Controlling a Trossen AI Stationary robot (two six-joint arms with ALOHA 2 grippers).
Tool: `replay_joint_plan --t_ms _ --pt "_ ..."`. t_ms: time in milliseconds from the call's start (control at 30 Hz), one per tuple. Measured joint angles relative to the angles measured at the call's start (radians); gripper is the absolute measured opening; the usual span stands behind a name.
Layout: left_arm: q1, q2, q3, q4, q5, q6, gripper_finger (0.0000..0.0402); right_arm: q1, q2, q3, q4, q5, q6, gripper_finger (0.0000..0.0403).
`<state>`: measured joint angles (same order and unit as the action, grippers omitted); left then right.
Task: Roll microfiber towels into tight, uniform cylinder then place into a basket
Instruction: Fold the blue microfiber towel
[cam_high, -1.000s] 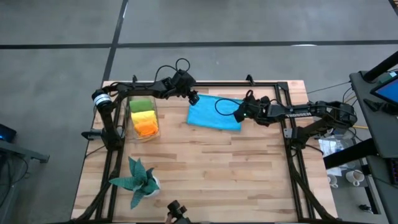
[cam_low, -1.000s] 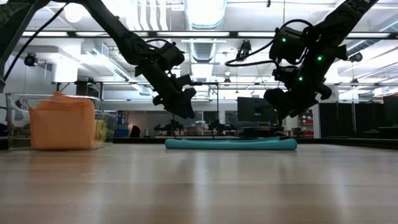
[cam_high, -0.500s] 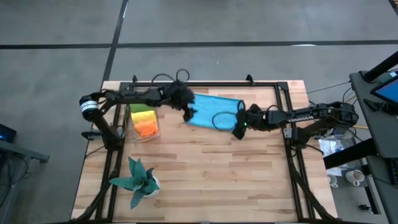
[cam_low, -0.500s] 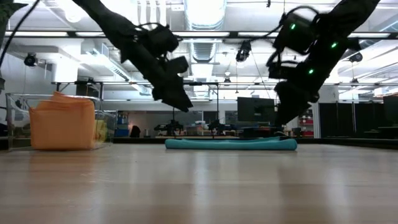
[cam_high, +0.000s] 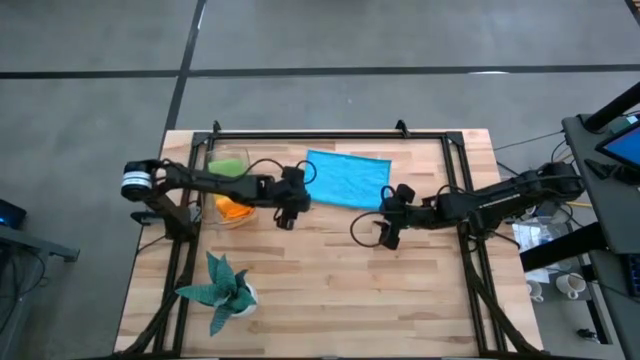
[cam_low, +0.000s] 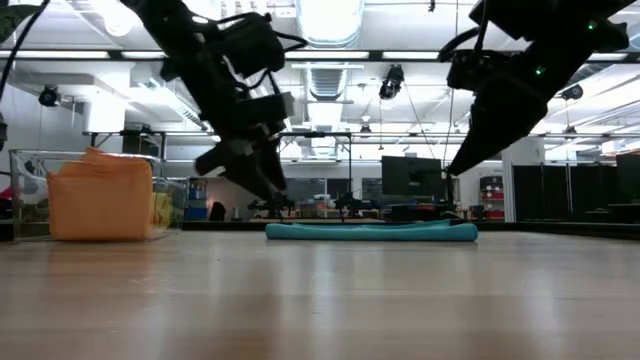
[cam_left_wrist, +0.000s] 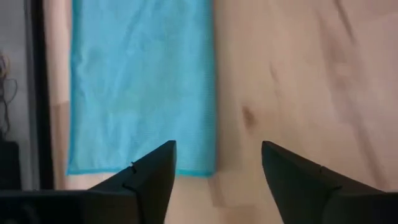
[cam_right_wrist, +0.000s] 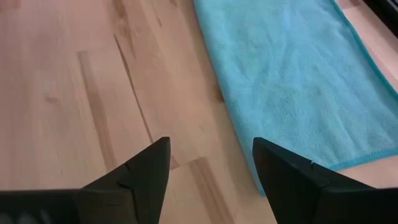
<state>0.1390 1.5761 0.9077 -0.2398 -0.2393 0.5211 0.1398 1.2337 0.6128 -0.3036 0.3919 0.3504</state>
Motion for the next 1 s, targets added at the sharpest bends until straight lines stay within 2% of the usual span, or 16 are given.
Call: replay_joint_plan --t_ms 167,300,433,733,1000 --pt "0.06 0.07 0.099 -0.074 0.081 0.008 0.0165 0.0 -0.008 -0.001 -0.004 0.002 0.005 0.0224" --pt "0.119 0.15 0.24 -0.269 0.183 -0.062 0.013 0.0 -0.009 -0.005 -0.005 0.002 0.005 0.0224" --pt "0.174 0.224 0.342 -0.437 0.279 -0.096 0.0119 0.0 -0.009 -0.011 -0.005 0.002 0.005 0.0224" --pt "0.18 0.287 0.338 -0.385 0.259 0.056 0.0118 0.0 -0.008 -0.028 -0.003 0.002 0.009 0.0224" --pt "0.18 0.297 0.325 -0.337 0.205 0.064 0.0118 0.0 -0.008 -0.052 0.008 0.003 0.016 0.0224"
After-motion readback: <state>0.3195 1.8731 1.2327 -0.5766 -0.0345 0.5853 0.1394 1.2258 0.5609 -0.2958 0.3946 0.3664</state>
